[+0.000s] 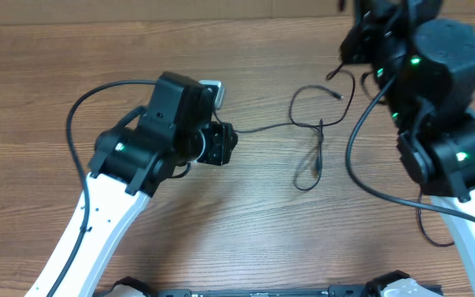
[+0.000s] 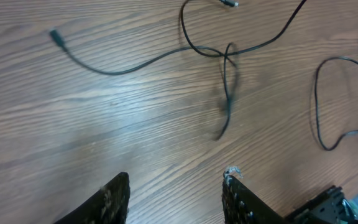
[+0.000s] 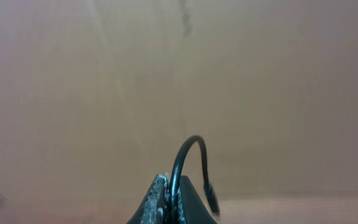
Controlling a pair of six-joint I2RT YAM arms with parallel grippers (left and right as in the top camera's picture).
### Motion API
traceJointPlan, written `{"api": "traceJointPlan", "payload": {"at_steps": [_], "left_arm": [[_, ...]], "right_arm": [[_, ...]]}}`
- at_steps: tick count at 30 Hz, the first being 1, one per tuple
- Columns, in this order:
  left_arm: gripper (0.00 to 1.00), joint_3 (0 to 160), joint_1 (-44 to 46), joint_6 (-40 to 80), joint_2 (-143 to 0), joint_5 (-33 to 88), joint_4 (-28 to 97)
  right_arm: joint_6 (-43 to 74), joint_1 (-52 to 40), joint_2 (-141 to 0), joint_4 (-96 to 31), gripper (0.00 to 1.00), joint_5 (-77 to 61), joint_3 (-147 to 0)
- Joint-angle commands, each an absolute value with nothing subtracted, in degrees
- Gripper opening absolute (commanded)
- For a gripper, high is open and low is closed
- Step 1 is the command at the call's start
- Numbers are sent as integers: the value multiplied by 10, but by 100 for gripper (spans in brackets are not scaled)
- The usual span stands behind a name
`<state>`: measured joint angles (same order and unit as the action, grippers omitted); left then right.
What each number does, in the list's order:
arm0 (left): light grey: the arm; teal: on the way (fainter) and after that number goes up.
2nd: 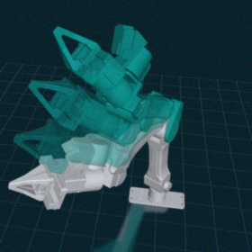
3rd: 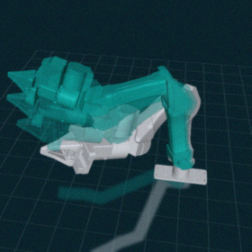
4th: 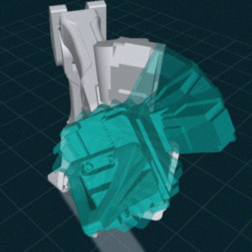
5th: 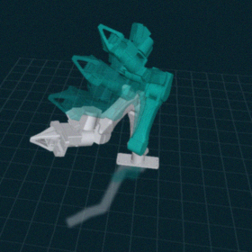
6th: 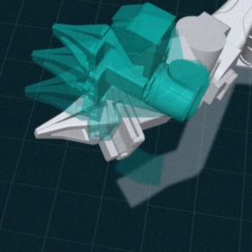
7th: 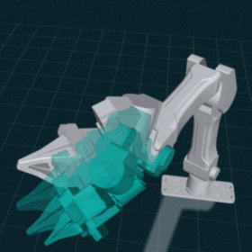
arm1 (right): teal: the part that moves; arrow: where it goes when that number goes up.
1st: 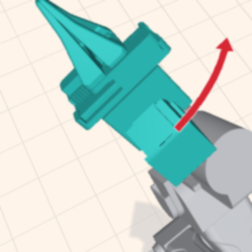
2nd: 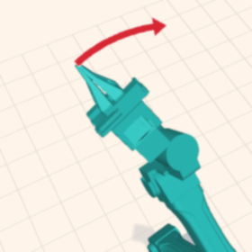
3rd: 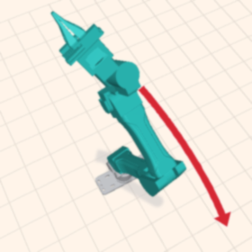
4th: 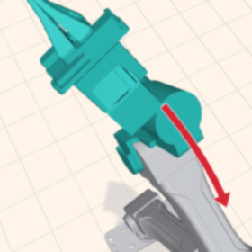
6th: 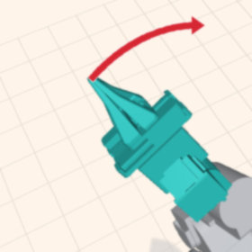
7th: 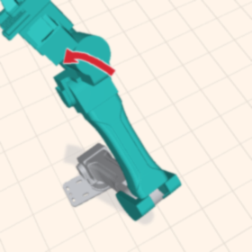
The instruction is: Untangle cables
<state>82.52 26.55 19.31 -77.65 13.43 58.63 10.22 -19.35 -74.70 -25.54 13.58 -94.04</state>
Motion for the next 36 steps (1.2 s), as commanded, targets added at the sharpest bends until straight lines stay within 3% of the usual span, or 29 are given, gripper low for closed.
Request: {"api": "traceJointPlan", "payload": {"at_steps": [1,17,26,28,29,31,32,36], "left_arm": [[47,822,267,162,-797,186,568],[49,822,267,141,-814,225,554],[48,822,267,143,-835,235,549],[48,822,267,143,-836,243,540],[48,822,267,143,-836,246,533],[48,822,267,143,-835,257,519],[49,822,267,143,-835,269,507],[49,822,267,143,-835,271,504]], "right_arm": [[97,-160,-744,-225,4,156,-970],[51,119,-743,-139,5,221,-1021],[33,161,-741,-209,8,223,-1076],[83,161,-746,-260,16,216,-1074],[110,161,-751,-289,25,209,-1073],[145,161,-761,-349,50,186,-1073],[174,161,-775,-405,67,147,-1073],[207,161,-816,-502,80,80,-1073]]}}
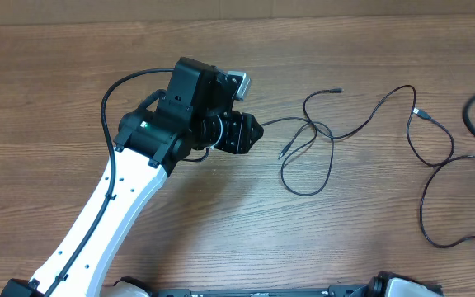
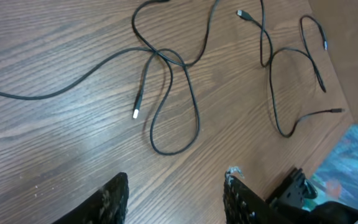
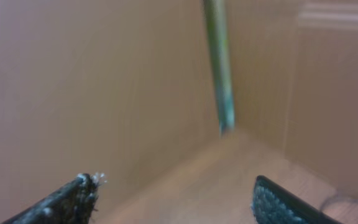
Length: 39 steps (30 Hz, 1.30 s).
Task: Untangle cables
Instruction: 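Bring the right gripper back toward the cables near the left gripper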
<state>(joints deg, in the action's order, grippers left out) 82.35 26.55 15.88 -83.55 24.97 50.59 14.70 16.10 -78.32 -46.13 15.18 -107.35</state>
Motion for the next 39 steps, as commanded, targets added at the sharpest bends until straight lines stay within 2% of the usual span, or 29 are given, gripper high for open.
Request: {"api": "traceJointPlan", "payload": {"at_steps": [1,4,6,10,18,26,36,39], "left_arm": [[49,822,267,143,-835,271,505],[49,822,267,143,-835,271,505],[48,822,267,143,-835,284,505],[48,822,267,144,-835,312,495],[48,822,267,141,-835,311,493],[49,822,267,141,-835,298,494],[49,822,267,142,-835,298,494],[49,822,267,142,-835,298,494]], "right_arm": [[213,161,-825,-521,81,74,-1073],[247,159,-857,-592,80,67,-1073],[265,151,-877,-634,75,63,-1067],[290,117,-898,-649,75,59,-1019],[392,12,-898,-527,76,59,-814],[523,-53,-898,-397,79,58,-643],[646,-68,-898,-279,80,59,-519],[648,-68,-898,-255,80,64,-504]]}}
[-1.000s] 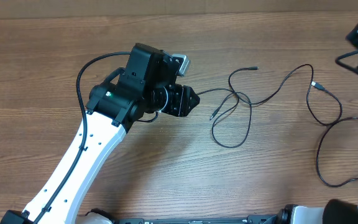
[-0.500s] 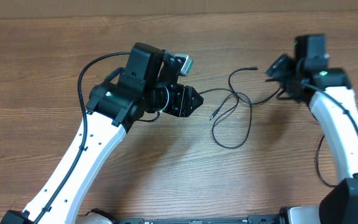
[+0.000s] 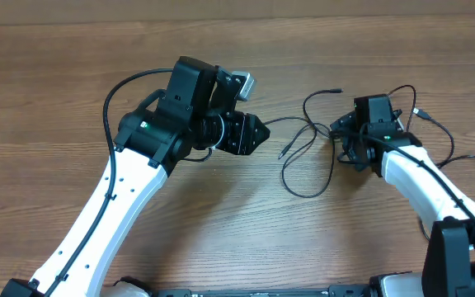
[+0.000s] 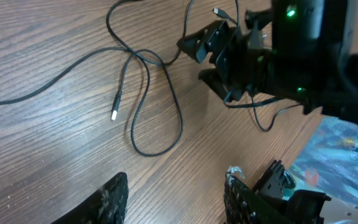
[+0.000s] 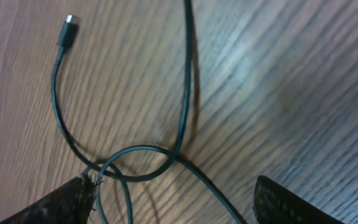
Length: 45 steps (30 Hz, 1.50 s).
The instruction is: Untangle cables
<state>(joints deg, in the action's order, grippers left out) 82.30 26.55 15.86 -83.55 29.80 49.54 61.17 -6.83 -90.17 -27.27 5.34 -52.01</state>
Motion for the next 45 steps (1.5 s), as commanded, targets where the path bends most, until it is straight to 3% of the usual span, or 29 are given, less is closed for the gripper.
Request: {"api": "traceJointPlan", "payload": {"at_steps": [1,16,17,20,22,24,26,31,38,45], "left_arm": [[50,822,267,142,-835,298,494],[50,822,267,143,-835,298,491],[50,822,267,143,-835,296,490],[50,822,267,143,-835,296,487],[51,822,267,143,-835,296,486],[50,822,267,143,-835,296,486],[50,822,267,144,-835,296,486],[50,822,267,144,-835,296,486],[50,822,267,143,-835,296,493],[50,822,267,144,-835,274,494]], "right_arm": [[650,-68,-898,-244,80,70,-501],[692,-68,-976,-170,76,59,-498],[692,-68,-981,-169,70,59,-498],[692,-68,-992,-163,35,59,-498],[690,-68,-999,-147,30,58,-498],[690,-68,-1004,-133,15,57,-498],[690,-68,-1010,-119,6,52,-498],[685,-68,-1024,-90,4,44,-498],[590,-65,-1021,-2,4,41,-516],[532,-60,-991,-74,4,18,-617]]}}
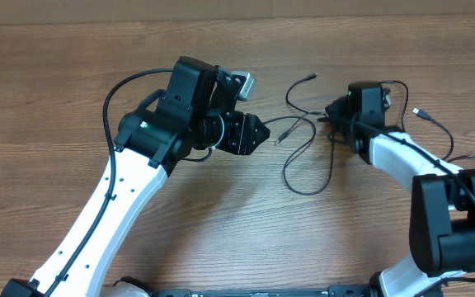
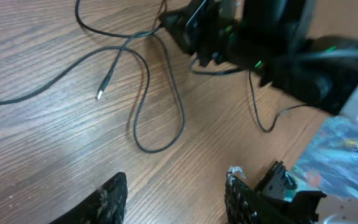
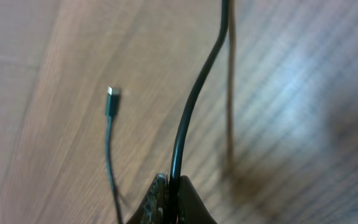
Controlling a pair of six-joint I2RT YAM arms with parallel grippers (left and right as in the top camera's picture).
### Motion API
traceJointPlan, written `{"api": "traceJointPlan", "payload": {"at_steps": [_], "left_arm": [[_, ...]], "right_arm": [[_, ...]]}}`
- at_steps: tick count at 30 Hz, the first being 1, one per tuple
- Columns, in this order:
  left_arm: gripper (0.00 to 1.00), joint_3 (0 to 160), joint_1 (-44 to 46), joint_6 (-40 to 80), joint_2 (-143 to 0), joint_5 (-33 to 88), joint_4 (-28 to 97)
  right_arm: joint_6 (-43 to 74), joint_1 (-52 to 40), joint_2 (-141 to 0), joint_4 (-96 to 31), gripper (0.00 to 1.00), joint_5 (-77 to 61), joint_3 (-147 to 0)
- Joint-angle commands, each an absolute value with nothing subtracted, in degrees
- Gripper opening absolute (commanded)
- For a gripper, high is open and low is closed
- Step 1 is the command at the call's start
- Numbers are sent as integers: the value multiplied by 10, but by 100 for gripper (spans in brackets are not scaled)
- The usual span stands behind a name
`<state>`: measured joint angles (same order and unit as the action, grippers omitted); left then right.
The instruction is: Untangle cables
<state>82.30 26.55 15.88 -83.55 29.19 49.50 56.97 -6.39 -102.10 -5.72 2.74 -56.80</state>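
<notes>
Thin black cables lie crossed on the wooden table (image 1: 72, 66). One makes a loop (image 1: 308, 165) with a plug end (image 1: 279, 140); its other end (image 1: 312, 77) points to the far side. My right gripper (image 1: 334, 111) is shut on a strand of the black cable (image 3: 197, 93) at the crossing, low over the wood, with a small plug (image 3: 110, 93) lying beyond it. My left gripper (image 1: 258, 132) hangs open with nothing between its fingers (image 2: 114, 199), left of the loop (image 2: 160, 124).
A second cable (image 1: 435, 132) with a small plug (image 1: 416, 110) snakes along the right edge of the table. The left arm's own thick lead (image 1: 114, 91) arcs over the wood. A blue thing (image 2: 347, 155) shows beyond the table's edge.
My right gripper was open over the crossing of the cables; now it is shut on a strand and sits slightly farther back. The far cable end has shifted left. The left arm has not moved.
At first my right gripper was shut on a cable held high, the left arm farther left. Then the cables lay spread on the table, the right gripper open and out of the overhead view. It then stood open over the crossing, and now grips a strand.
</notes>
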Motion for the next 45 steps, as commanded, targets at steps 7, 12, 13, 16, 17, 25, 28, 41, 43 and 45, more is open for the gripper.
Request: {"api": "traceJointPlan", "payload": {"at_steps": [7,12,13,16,17,25,28,41,43,45], "left_arm": [[51,822,267,144,-835,268,494],[51,822,267,144,-835,269,495],[51,822,267,144,-835,269,495],[51,822,267,144,-835,269,495],[51,822,267,144,-835,269,495],[52,822,267,148,-835,269,503],[52,822,267,148,-835,263,506],[52,822,267,149,-836,264,499],[52,822,267,154,-836,264,494],[52,822,267,159,-836,264,489]], "right_arm": [[519,-60,-927,-193,4,29,-696],[441,-60,-867,-219,4,45,-734],[429,-60,-855,-225,4,63,-740],[410,-59,-829,-238,4,125,-749],[402,-56,-822,-239,4,144,-749],[402,52,-814,-241,4,183,-751],[401,113,-814,-237,4,154,-752],[266,340,-814,-233,34,77,-752],[265,344,-814,-249,44,61,-752],[265,343,-815,-259,53,32,-750]]}}
